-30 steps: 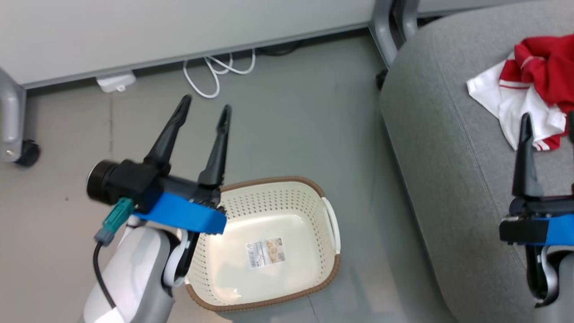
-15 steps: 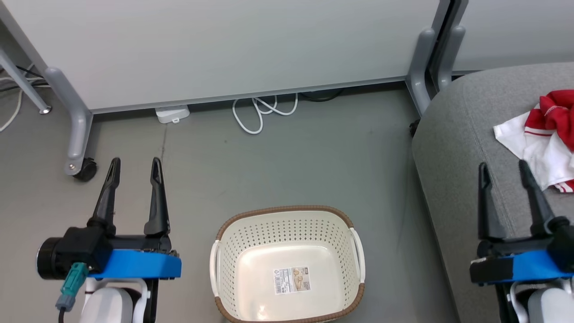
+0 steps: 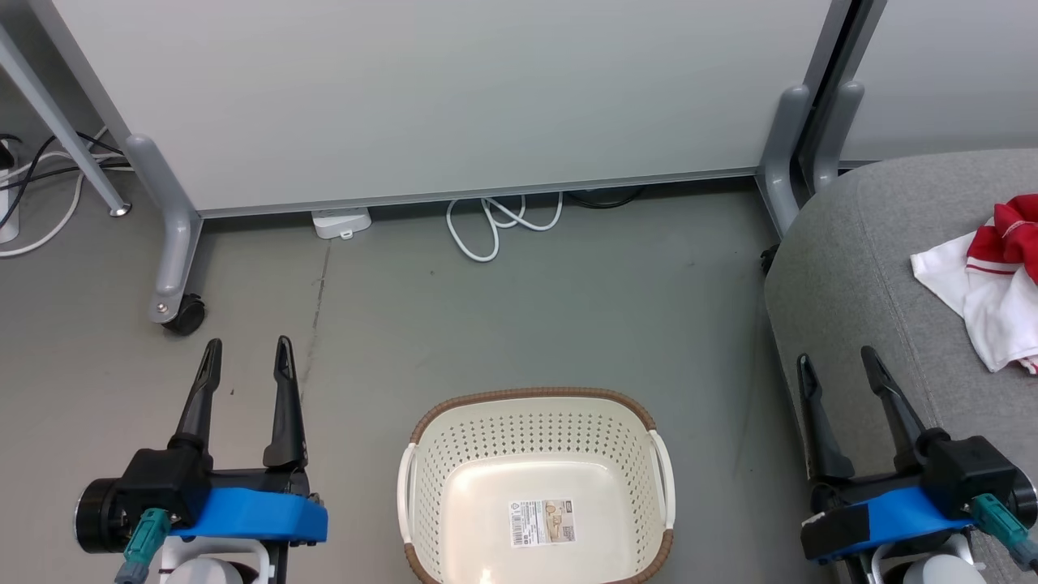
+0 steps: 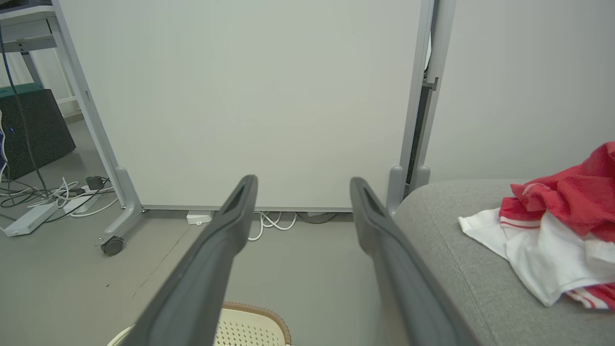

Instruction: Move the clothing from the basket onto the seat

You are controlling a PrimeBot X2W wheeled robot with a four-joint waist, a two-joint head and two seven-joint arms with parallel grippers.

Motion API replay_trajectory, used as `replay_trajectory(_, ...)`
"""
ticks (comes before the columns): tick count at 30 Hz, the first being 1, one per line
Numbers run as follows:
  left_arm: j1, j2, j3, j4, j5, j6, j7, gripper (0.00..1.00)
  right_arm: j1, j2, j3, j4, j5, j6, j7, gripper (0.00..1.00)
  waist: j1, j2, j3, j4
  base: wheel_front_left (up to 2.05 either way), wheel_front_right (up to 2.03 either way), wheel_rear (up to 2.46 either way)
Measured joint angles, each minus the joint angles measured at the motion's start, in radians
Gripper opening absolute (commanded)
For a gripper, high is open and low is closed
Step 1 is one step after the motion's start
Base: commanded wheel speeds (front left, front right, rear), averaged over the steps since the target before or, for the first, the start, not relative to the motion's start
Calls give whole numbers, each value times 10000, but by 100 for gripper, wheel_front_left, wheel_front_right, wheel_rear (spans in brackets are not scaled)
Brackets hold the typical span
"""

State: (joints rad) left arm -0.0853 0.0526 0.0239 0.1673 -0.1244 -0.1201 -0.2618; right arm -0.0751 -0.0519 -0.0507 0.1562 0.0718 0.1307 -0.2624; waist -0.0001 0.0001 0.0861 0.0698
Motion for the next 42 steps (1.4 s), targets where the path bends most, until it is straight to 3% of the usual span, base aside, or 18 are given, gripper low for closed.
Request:
replay_trajectory(19,-26,-13,92,681,-184,-42,0,100,-32,6,276,318,293,0,0,100,2,0,177,65,0,0,0)
replay_trajectory(20,-42,-13,90,708,-199,-42,0,0,-38,6,272,318,293,0,0,0,2,0,184,59,0,0,0)
replay_trajectory(26,331,-71,65,1198,-345,-38,90,0,130,19,282,803,389,0,75,0,2,0,179,52,0,0,0)
replay_trajectory(42,333,-82,222,1172,-3331,-38,857,0,130,23,109,838,3480,0,853,0,2,0,47,-45,0,0,0)
